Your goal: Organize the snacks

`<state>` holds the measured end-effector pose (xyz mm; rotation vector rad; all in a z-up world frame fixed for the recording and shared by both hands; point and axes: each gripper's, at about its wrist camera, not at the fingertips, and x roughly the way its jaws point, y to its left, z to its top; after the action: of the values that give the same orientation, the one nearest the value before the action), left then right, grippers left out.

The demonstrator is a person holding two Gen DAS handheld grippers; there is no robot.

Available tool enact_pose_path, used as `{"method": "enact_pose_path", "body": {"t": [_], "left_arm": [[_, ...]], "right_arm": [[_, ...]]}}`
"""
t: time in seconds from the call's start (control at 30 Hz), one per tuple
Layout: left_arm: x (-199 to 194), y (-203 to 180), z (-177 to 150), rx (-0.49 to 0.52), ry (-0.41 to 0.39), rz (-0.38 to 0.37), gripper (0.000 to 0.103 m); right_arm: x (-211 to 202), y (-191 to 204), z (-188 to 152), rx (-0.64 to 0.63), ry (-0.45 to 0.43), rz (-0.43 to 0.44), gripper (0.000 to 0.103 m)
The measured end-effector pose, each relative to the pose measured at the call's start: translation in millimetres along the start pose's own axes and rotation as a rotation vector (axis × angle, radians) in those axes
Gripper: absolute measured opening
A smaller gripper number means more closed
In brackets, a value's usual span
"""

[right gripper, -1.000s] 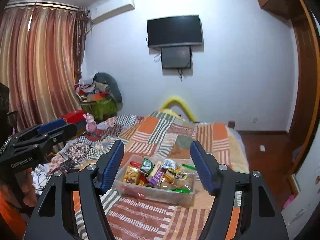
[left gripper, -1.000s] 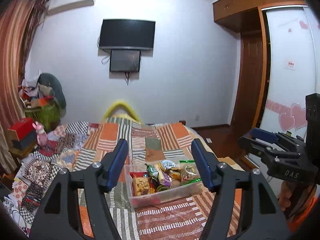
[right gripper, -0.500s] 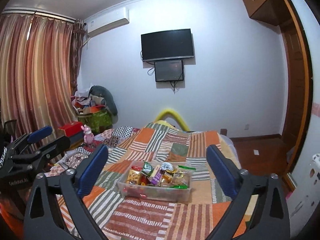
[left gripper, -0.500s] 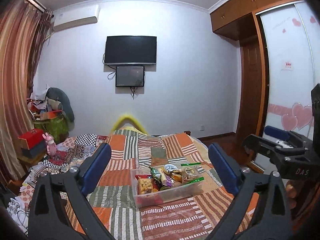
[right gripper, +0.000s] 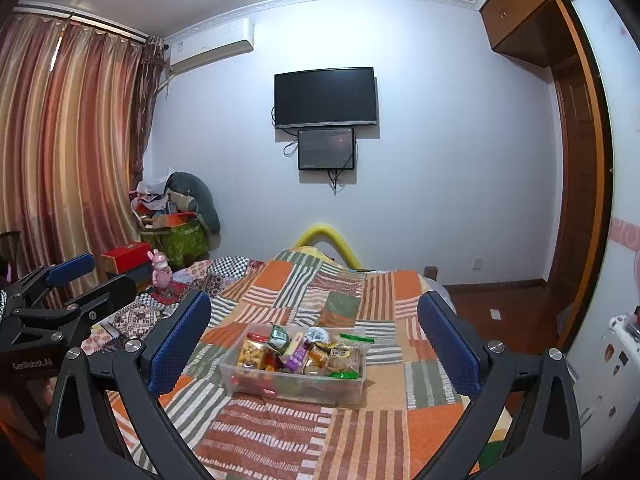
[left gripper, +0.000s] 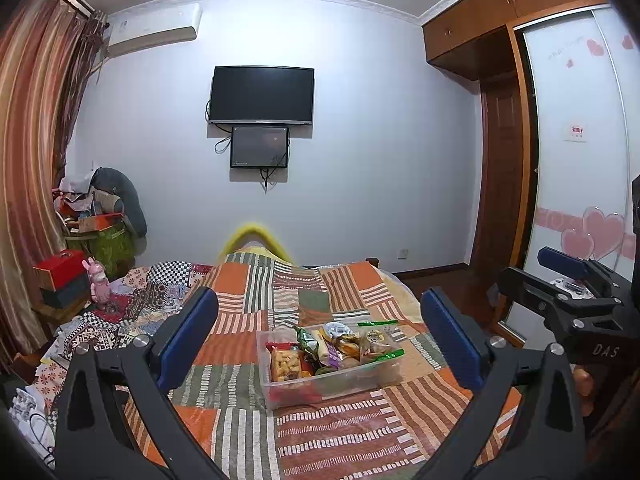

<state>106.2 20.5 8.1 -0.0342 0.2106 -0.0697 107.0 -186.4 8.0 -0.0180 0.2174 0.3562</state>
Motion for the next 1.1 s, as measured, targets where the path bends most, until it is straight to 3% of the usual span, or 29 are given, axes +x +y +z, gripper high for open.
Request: {"method": "enact_pose_path", "body": {"t": [1.1], "left_arm": [[3.8, -0.4, -0.3, -0.005, 0.026, -0.033, 0.103]], "right_arm": [[-5.5, -4.2, 5.3, 0.005, -0.021, 0.000, 0.103]]}}
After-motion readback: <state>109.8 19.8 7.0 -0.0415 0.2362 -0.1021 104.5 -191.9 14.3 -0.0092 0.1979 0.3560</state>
